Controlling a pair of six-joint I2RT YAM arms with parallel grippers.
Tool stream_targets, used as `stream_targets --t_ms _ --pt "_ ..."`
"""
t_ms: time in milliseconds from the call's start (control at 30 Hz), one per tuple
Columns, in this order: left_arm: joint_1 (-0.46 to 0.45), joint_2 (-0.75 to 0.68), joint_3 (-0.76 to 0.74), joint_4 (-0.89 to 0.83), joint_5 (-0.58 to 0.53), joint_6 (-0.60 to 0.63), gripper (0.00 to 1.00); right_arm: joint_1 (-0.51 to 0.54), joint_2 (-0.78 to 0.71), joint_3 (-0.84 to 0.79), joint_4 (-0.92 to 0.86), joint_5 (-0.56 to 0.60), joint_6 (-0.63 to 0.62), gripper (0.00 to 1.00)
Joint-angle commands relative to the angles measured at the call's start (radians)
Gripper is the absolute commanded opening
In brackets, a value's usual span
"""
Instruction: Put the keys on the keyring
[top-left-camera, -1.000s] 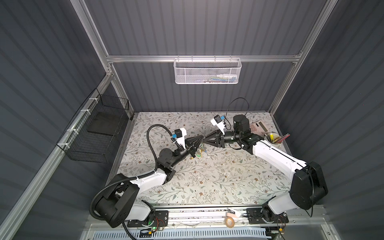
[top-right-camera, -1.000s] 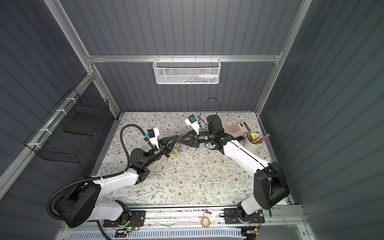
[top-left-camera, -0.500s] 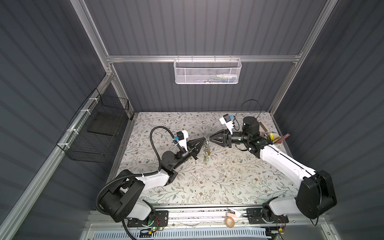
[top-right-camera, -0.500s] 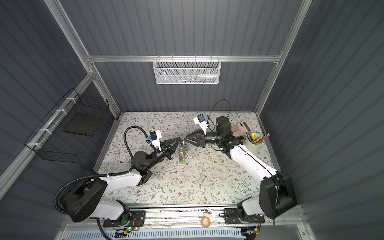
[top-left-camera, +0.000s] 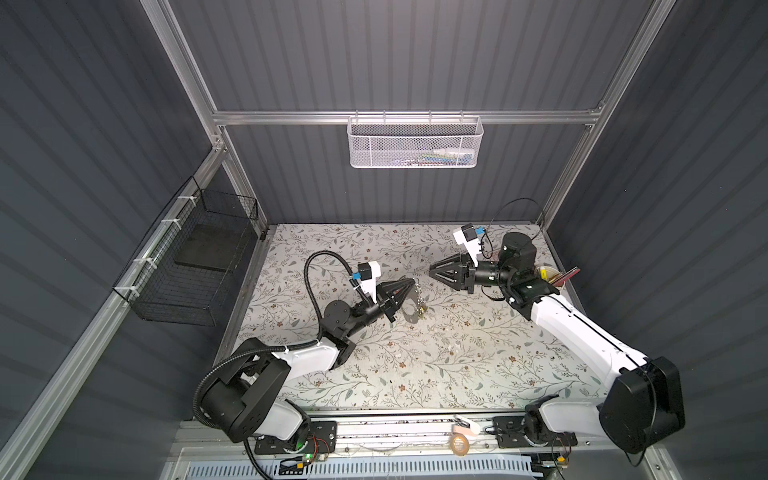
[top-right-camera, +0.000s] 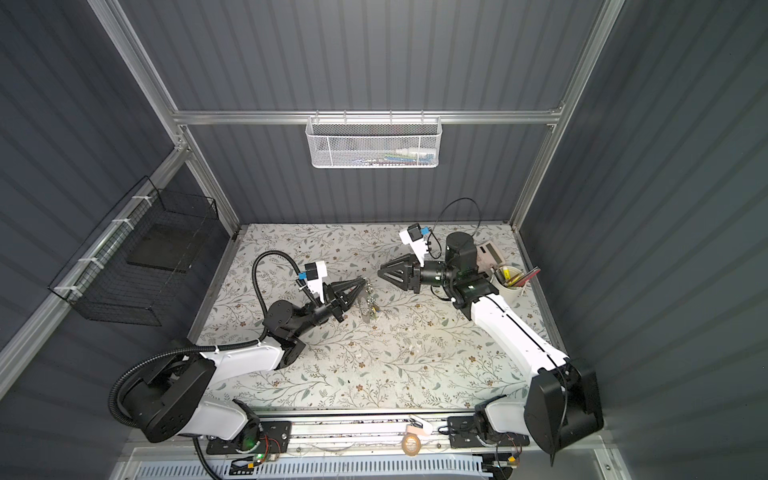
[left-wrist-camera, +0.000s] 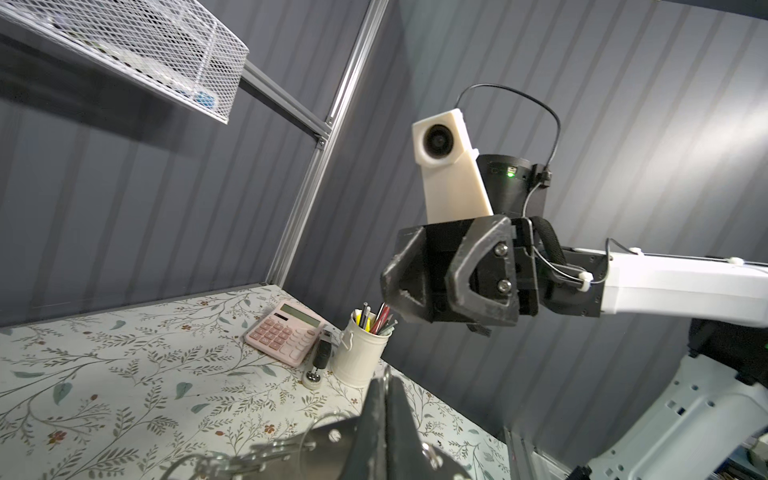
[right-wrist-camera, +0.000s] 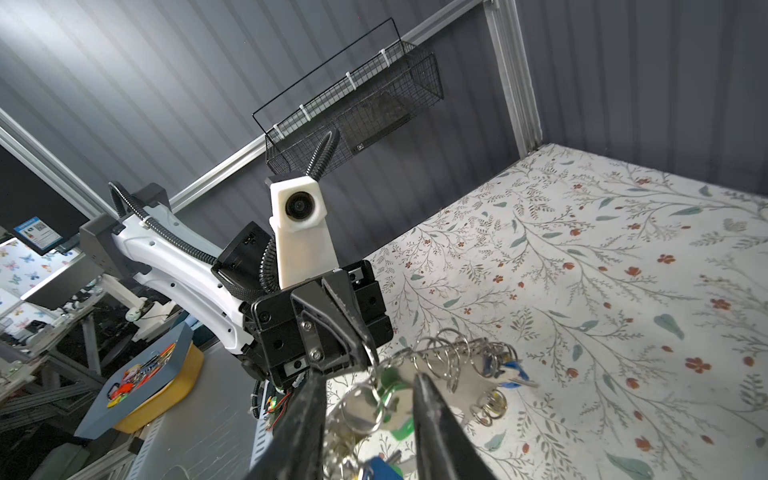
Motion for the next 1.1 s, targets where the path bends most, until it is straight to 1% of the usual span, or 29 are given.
stream_targets --t_ms 0,500,700,900,1067 --pt "-0.001 0.014 0.040 0.088 0.060 -0.033 0.00 0.025 0.033 0.038 0.030 -0.036 0.008 0.35" --pt "0.000 0.008 0.047 0.093 0.043 -0.036 0.00 0.055 0.074 0.011 0.017 -0.063 -0.008 0.23" --pt "0.008 -0.009 0.029 0.096 -0.008 -0.034 0.00 0.055 0.080 0.010 0.016 -0.064 -0.009 0.23" --pt "0.012 -0.021 0.031 0.089 -0.014 -0.033 0.00 0.055 0.089 0.010 0.020 -0.067 -0.008 0.23" --pt "0.012 -0.021 0.034 0.096 -0.011 -0.039 0.00 0.056 0.098 0.008 0.031 -0.068 0.000 0.20"
